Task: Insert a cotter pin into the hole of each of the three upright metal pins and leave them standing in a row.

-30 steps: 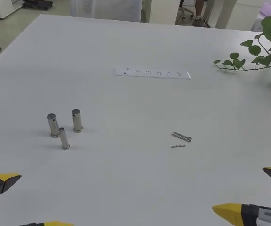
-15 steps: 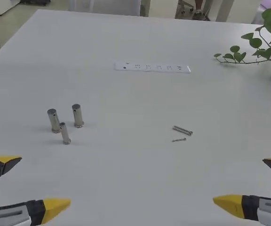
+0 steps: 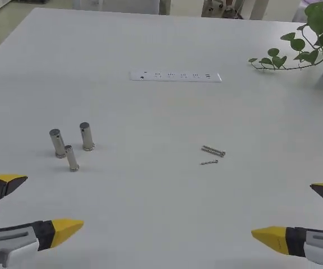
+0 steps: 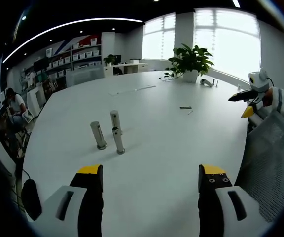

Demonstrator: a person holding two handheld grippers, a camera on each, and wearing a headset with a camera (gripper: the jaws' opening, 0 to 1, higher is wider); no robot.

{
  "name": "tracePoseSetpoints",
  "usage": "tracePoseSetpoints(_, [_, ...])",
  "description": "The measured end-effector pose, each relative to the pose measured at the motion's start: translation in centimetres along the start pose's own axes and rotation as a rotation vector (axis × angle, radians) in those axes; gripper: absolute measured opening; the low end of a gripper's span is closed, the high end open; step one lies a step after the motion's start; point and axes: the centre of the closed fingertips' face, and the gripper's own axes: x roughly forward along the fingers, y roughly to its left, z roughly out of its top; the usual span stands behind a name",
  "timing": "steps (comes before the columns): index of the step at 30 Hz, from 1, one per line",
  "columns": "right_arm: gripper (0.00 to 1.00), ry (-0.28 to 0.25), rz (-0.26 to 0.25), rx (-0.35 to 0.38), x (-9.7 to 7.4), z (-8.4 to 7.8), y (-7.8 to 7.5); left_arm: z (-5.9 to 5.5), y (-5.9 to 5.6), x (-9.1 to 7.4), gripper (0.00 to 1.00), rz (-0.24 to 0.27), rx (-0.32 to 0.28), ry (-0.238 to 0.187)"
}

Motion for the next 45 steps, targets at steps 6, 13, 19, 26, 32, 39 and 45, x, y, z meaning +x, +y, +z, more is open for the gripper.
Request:
tracePoseSetpoints(6, [1.00, 0.008, 0.003, 0.001, 0.1, -0.2, 0.1, 0.5, 1.1, 0.8, 0.78, 0.016, 0.002, 0.000])
tracePoseSetpoints(13, [1.00, 0.005, 0.008, 0.008, 0.2, -0.1, 0.3, 1.5, 2.0, 1.9, 0.74, 0.017, 0.000, -0.015])
tracePoseSetpoints(19, [1.00, 0.010, 0.013, 0.007, 0.4, -0.1, 0.5, 2.5, 2.6, 2.7, 0.72, 0.019, 0.015, -0.023])
tracePoseSetpoints(26, [1.00, 0.022, 0.024, 0.000, 0.6, -0.1, 0.8, 3.0, 3.4, 3.8, 0.67, 0.011, 0.030, -0.016])
tracePoseSetpoints(32, [1.00, 0.022, 0.026, -0.004, 0.7, 0.2, 0.8, 2.8, 3.6, 4.9, 0.61, -0.003, 0.021, -0.003])
tracePoseSetpoints(39, [1.00, 0.025, 0.024, -0.001, 0.7, 0.1, 0.6, 2.4, 4.2, 5.9, 0.57, 0.008, 0.010, 0.015])
tracePoseSetpoints(45, [1.00, 0.015, 0.015, -0.003, 0.7, 0.2, 0.3, 2.1, 5.0, 6.5, 0.46, 0.055, -0.022, 0.016])
